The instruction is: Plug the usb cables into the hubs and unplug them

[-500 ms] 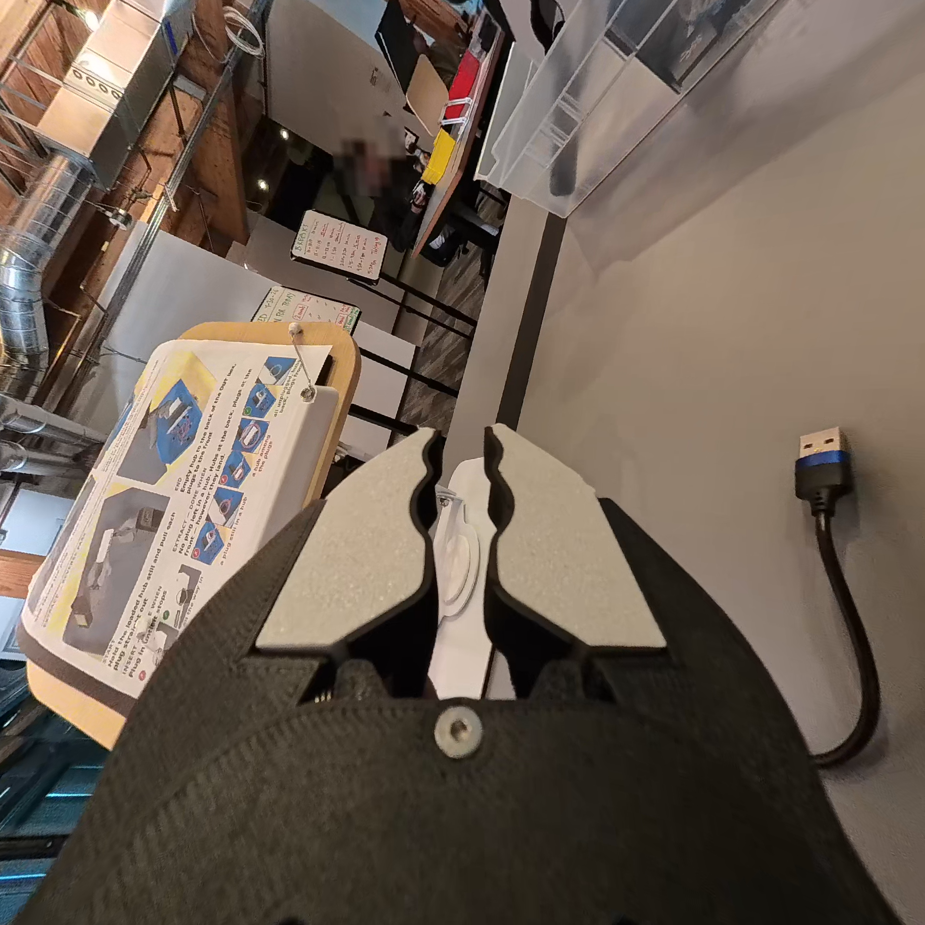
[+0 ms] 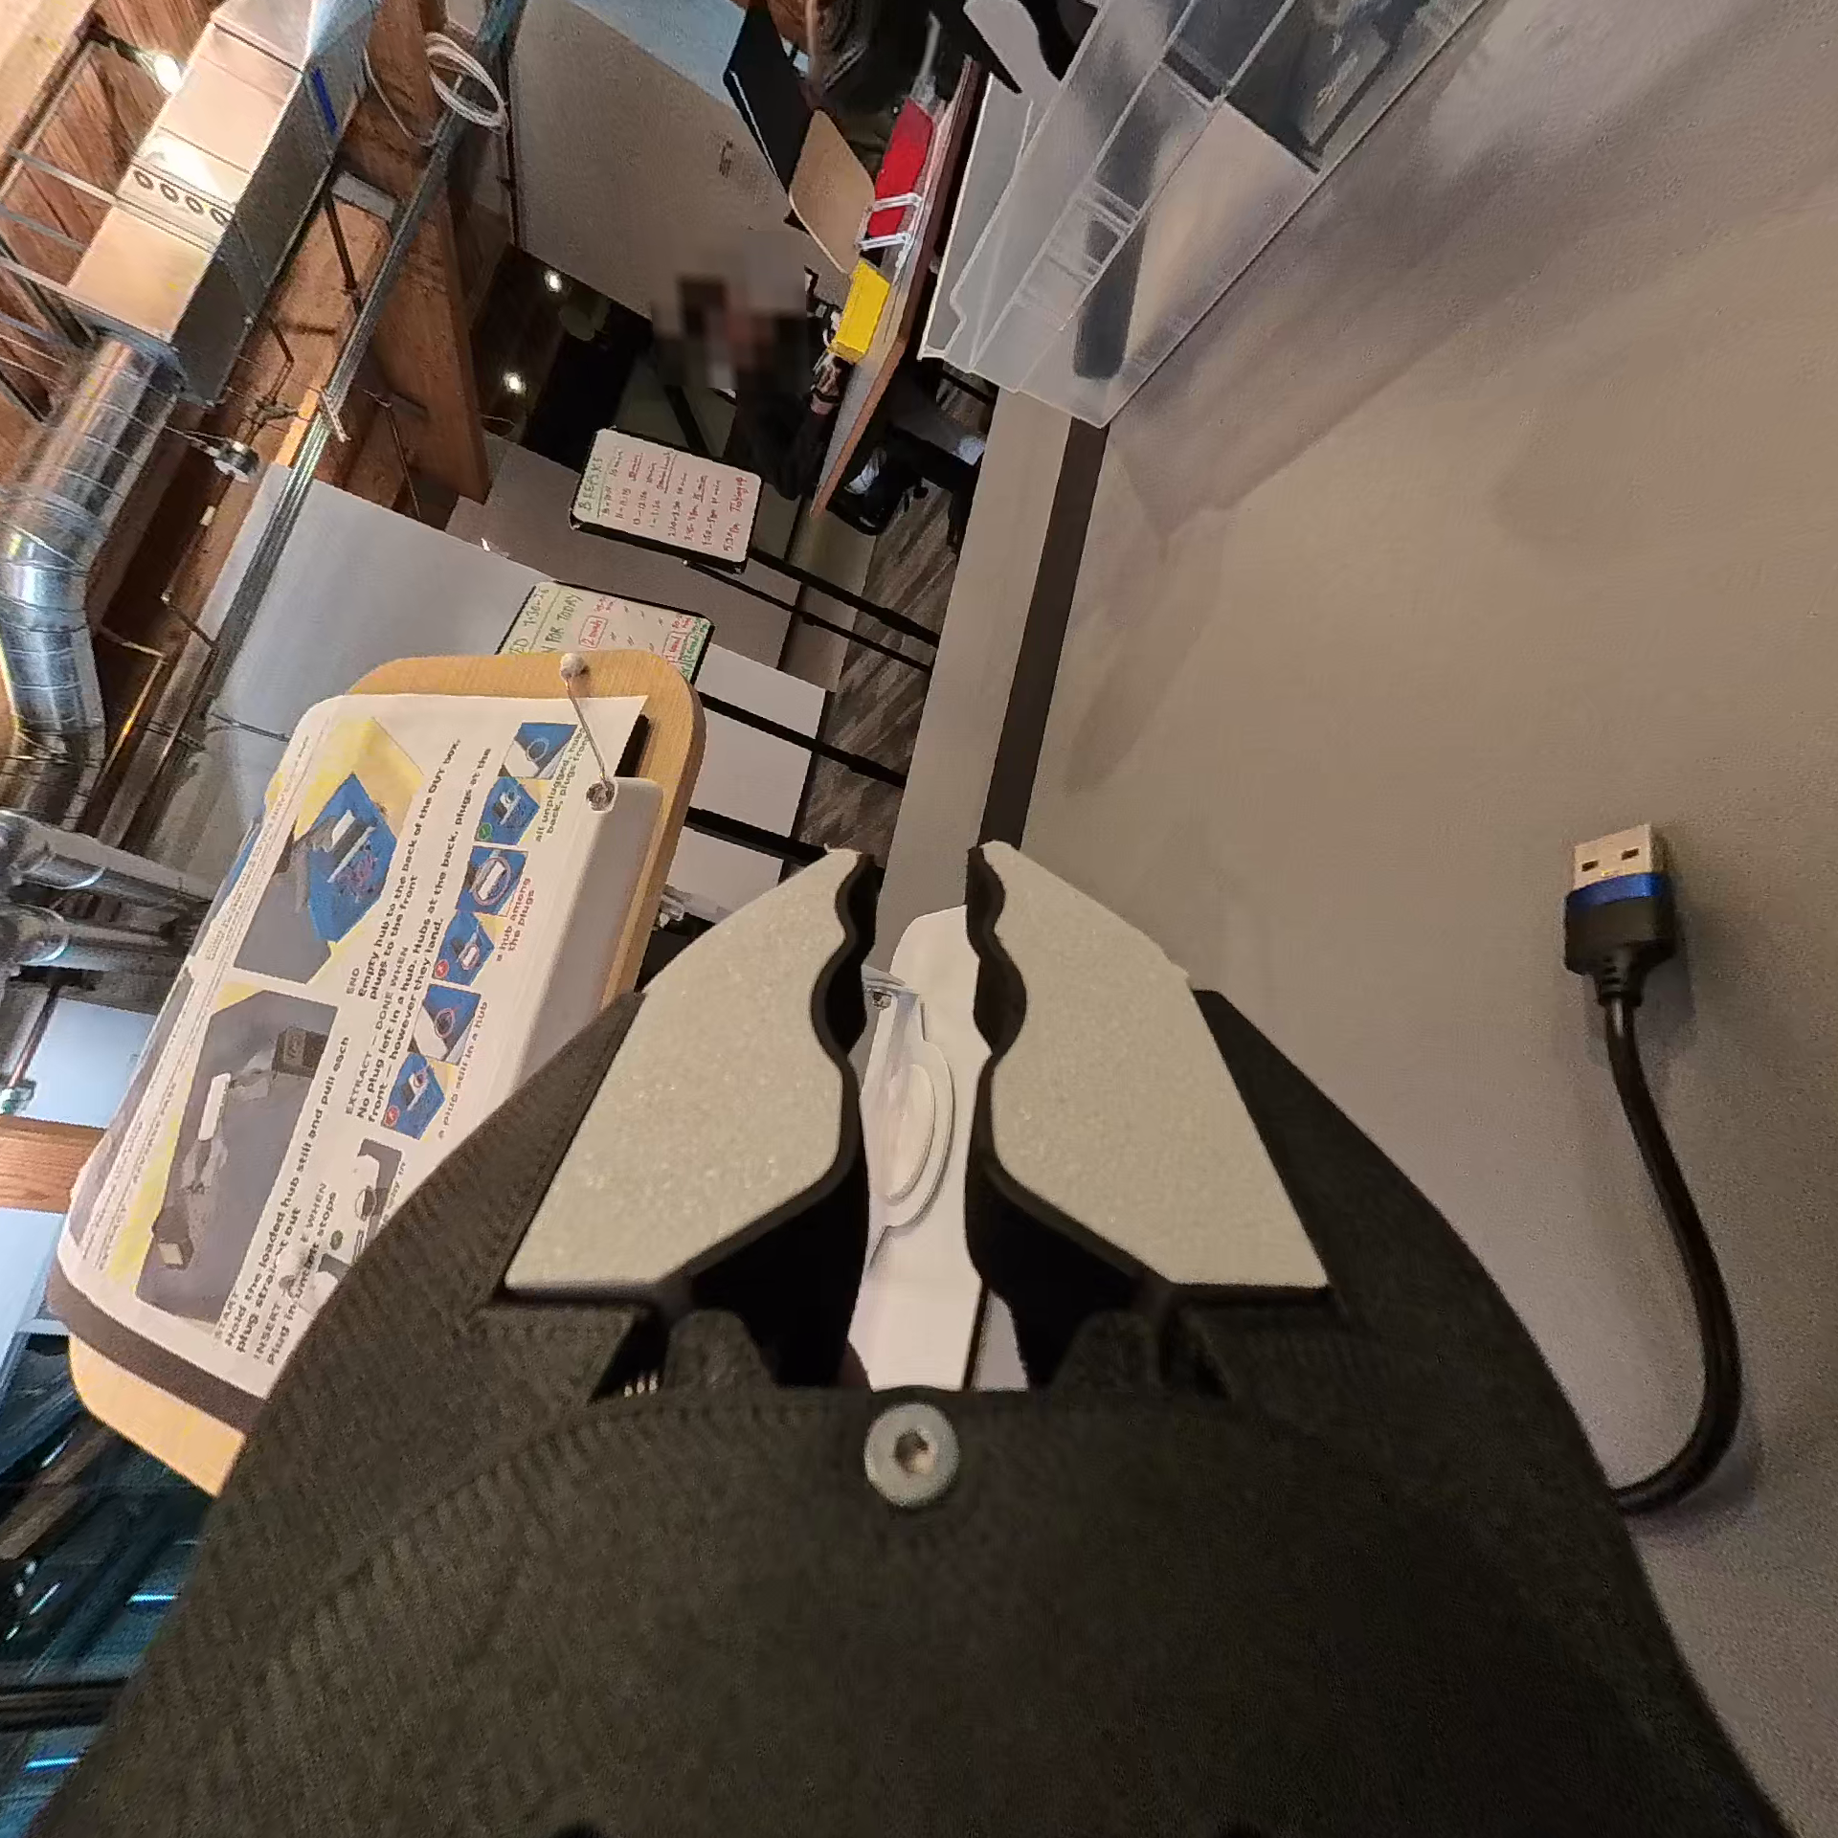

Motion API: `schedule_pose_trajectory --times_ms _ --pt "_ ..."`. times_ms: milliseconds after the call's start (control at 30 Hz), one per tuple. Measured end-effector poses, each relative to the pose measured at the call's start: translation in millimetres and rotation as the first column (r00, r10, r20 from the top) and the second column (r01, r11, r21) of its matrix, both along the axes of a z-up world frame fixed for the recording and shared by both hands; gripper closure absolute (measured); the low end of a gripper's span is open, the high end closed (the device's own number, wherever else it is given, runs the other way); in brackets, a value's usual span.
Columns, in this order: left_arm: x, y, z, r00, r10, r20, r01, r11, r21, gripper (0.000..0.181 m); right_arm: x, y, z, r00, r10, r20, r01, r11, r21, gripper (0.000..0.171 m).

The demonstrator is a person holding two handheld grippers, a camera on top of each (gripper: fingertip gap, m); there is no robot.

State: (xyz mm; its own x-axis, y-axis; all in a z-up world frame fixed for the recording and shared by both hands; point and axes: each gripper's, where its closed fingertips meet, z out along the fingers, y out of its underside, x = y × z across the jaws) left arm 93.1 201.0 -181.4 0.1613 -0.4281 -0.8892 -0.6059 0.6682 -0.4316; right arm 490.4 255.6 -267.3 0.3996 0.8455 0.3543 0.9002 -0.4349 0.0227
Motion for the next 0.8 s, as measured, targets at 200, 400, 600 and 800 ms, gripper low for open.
schedule_pose_trajectory --times_ms 200,400,600,800 --pt "0.5 0.1 -0.3 1.000 -0.001 0.000 0.001 1.000 -0.003 0.163 -1.8 -12.8 -1.3 0.994 -0.096 -0.047 0.091 0.991 -0.099 0.138" --pt "0.9 0.1 -0.9 1.000 -0.002 -0.004 0.002 1.000 -0.003 0.163 -12.3 -20.6 -4.1 0.973 -0.185 -0.139 0.157 0.968 -0.194 0.138" --pt "0.8 0.6 0.4 1.000 -0.002 0.000 0.002 1.000 -0.003 0.163 -15.7 -27.0 -8.1 0.941 -0.267 -0.206 0.210 0.942 -0.262 0.131" --pt "-1.0 2.7 3.3 1.000 0.003 0.001 -0.003 1.000 -0.001 0.162 -14.7 -18.8 8.7 0.940 -0.249 -0.232 0.214 0.963 -0.166 0.128"
